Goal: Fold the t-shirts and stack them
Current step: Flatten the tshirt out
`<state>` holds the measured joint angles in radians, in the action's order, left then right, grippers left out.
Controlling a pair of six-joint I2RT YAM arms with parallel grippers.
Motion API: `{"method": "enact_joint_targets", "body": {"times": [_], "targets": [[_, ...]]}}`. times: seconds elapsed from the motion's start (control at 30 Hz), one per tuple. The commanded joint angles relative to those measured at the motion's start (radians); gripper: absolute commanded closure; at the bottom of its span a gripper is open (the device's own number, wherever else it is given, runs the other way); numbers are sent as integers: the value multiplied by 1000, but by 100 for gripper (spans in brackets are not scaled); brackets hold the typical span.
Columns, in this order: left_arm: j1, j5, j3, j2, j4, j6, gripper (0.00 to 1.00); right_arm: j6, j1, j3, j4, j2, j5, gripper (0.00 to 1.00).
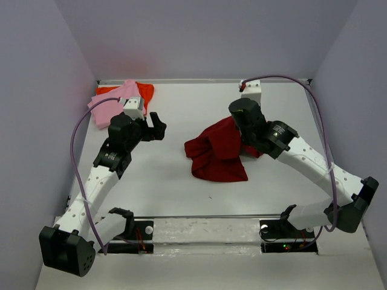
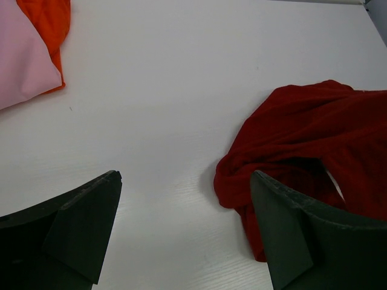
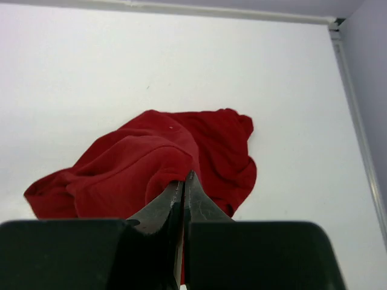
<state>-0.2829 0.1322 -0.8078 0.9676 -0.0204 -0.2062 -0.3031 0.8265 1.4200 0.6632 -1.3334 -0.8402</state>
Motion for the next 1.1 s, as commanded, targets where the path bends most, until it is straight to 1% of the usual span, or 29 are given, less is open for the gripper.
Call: {"method": "enact_joint_targets", "body": {"times": [0.0, 0.1, 0.2, 0.3, 0.33, 0.4, 0.43, 0.63, 0.73, 0.8, 0.93, 1.07], "targets": [[-6, 12, -16, -15, 23, 10, 4, 88, 8, 85, -17, 42, -160, 100], [-7, 14, -16, -13, 22, 10, 4, 127, -3, 62, -57, 51, -148, 100], [-7, 14, -18, -13, 22, 10, 4, 107, -12, -5, -60, 34, -129, 100], [-7, 17, -17, -12, 22, 10, 4, 52, -23, -82, -69, -33, -64, 100], [-6, 17, -18, -12, 22, 10, 4, 41, -23, -88, -73, -33, -41, 100], [-7, 17, -18, -10, 22, 10, 4, 6, -23, -93, -83, -110, -10, 100], [-6, 17, -18, -10, 22, 10, 4, -11, -23, -84, -83, -168, 19, 100], [-7, 7, -18, -9, 22, 13, 4, -42, -23, -13, -112, -345, 122, 100], [-6, 7, -18, -7, 22, 11, 4, -67, 0, 23, -122, -429, 193, 100], [-6, 10, -18, -4, 22, 11, 4, -70, 13, 52, -135, -495, 208, 100], [-7, 10, -18, -4, 22, 11, 4, -67, 39, 117, -143, -579, 254, 100], [-6, 6, -19, -7, 23, 13, 4, -44, 59, 203, -149, -618, 257, 100]]}}
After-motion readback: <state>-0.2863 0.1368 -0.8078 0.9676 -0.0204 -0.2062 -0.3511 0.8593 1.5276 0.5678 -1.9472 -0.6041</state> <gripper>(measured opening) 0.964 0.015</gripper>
